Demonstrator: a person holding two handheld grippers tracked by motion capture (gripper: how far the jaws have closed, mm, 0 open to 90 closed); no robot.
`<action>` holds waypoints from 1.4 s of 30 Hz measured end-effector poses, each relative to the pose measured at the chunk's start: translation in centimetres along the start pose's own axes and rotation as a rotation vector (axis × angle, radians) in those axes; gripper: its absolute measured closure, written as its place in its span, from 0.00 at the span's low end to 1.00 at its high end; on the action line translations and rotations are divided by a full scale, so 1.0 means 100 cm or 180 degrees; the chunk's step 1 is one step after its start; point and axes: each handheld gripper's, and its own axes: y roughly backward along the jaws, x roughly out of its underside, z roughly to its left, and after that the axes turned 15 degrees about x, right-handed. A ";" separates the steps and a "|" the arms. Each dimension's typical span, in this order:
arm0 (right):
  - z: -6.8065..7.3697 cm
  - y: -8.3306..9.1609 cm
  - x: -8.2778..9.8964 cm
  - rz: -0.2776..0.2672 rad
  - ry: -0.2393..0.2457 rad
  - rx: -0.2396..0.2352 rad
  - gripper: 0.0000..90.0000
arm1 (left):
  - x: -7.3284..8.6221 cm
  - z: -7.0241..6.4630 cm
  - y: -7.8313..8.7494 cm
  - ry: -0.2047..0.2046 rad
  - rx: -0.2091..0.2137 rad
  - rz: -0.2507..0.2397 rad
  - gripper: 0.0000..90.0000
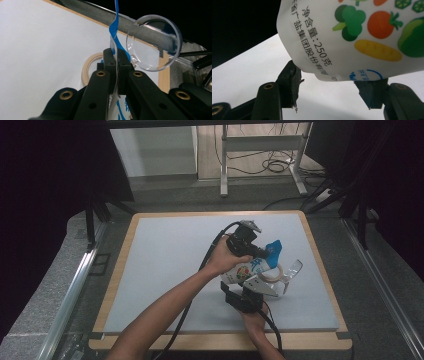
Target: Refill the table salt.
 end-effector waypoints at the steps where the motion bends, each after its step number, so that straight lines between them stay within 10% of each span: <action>1: 0.000 0.000 0.000 -0.0009 0.0005 0.0002 0.46 | 0.000 0.000 0.000 0.0002 -0.0002 0.0001 1.00; 42: -0.003 -0.001 -0.008 -0.0045 -0.0072 -0.0165 0.46 | -0.006 -0.007 -0.002 -0.0023 -0.0116 0.0065 1.00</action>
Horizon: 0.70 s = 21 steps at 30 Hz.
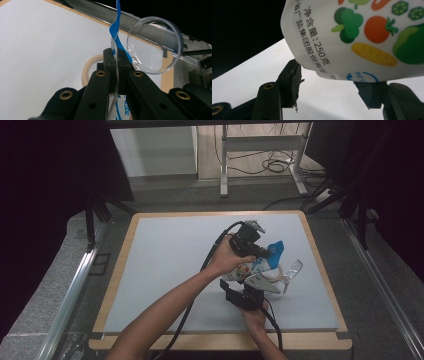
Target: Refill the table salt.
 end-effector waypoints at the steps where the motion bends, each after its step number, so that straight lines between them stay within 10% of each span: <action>1: 0.000 0.000 0.000 -0.0006 0.0001 -0.0001 0.46 | 0.000 0.000 0.000 0.0001 0.0002 -0.0010 1.00; 21: 0.000 0.000 -0.004 0.0044 -0.0100 -0.0032 0.46 | -0.004 0.003 -0.003 0.0005 -0.0023 0.0084 1.00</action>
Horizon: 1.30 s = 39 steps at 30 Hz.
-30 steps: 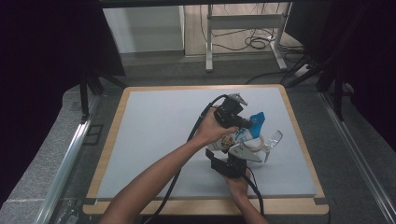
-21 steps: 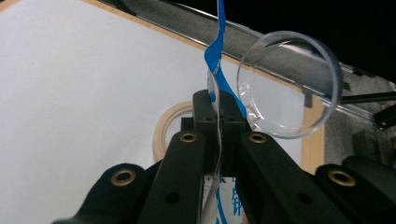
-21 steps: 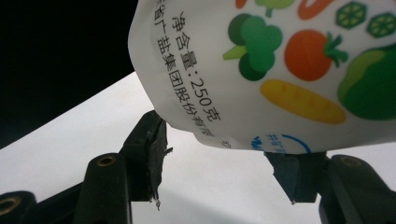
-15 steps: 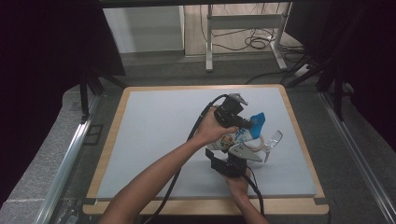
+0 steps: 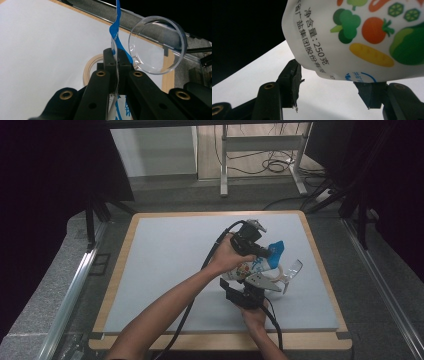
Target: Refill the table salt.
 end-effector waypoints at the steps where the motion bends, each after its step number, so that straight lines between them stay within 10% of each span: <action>1: 0.000 0.000 0.000 -0.0009 0.0003 0.0008 0.46 | -0.001 0.000 -0.001 0.0000 -0.0013 0.0006 1.00; 39: 0.002 -0.002 -0.004 -0.0070 0.0043 -0.0013 0.47 | -0.004 -0.001 0.000 -0.0038 -0.0085 0.0071 1.00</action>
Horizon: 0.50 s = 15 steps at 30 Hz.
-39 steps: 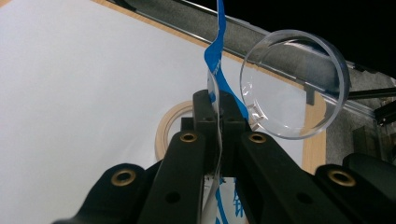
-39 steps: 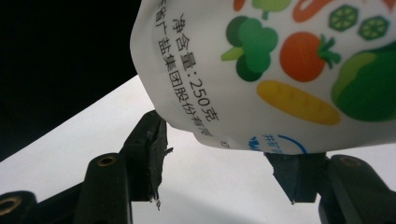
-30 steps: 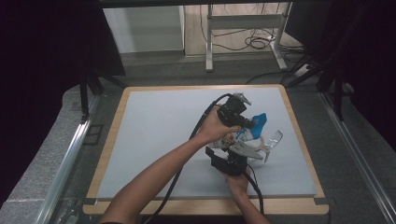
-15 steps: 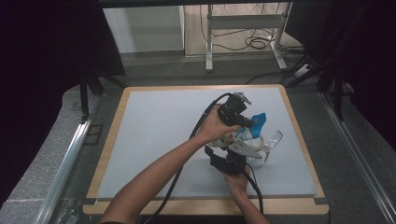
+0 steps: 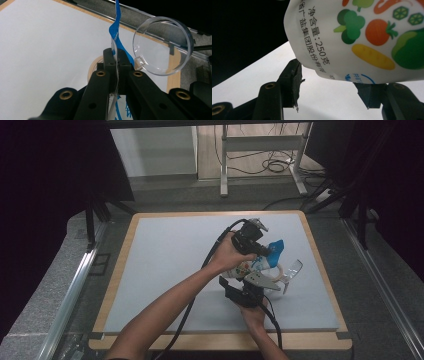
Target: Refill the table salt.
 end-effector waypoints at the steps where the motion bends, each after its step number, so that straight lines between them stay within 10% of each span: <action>1: 0.000 0.000 0.000 -0.0002 -0.0001 -0.0003 0.47 | 0.000 0.000 0.000 -0.0010 -0.0013 0.0002 1.00; 15: -0.003 -0.002 -0.004 0.0001 -0.0064 -0.0031 0.49 | -0.006 -0.004 -0.008 -0.0001 -0.0140 0.0083 1.00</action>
